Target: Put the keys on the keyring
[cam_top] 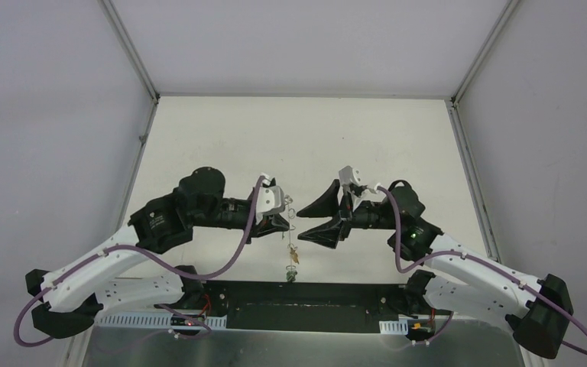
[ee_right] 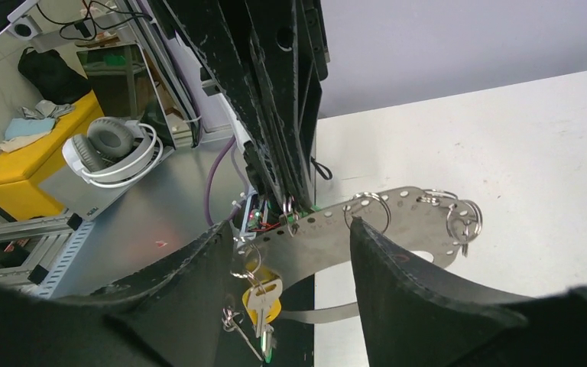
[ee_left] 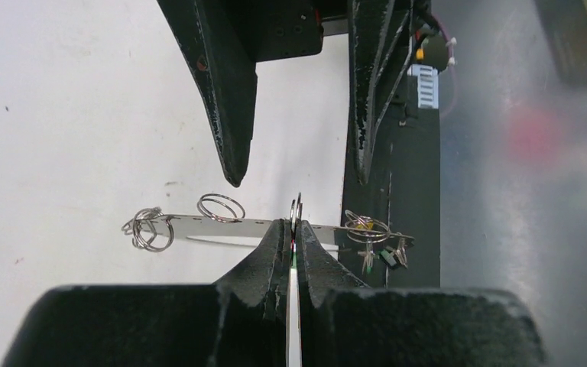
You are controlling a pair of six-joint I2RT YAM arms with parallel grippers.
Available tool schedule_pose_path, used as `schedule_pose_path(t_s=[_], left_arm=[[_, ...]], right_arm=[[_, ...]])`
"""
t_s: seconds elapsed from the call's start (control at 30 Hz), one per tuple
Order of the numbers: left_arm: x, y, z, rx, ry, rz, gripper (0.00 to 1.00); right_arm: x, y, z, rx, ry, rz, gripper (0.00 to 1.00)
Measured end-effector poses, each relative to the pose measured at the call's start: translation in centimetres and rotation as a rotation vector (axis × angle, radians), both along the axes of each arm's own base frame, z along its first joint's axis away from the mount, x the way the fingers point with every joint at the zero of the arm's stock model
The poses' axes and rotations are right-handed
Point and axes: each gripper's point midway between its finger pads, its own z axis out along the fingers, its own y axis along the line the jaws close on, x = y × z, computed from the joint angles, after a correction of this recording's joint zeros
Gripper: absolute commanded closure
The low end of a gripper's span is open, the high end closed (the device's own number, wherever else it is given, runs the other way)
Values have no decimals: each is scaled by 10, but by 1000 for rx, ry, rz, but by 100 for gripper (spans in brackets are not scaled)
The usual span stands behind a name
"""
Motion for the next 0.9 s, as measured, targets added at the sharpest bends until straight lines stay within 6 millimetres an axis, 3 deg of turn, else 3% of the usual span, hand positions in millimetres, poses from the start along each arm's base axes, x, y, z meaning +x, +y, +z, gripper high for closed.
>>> schedule_pose_path(t_s=[0.43,0.9], left_arm=[[17,1,-19,341,145,67,100],[13,9,-21,469,226,76,100]], right_arm=[[3,10,-3,-22,25,27,55],[11,26,-5,8,71,43,65]])
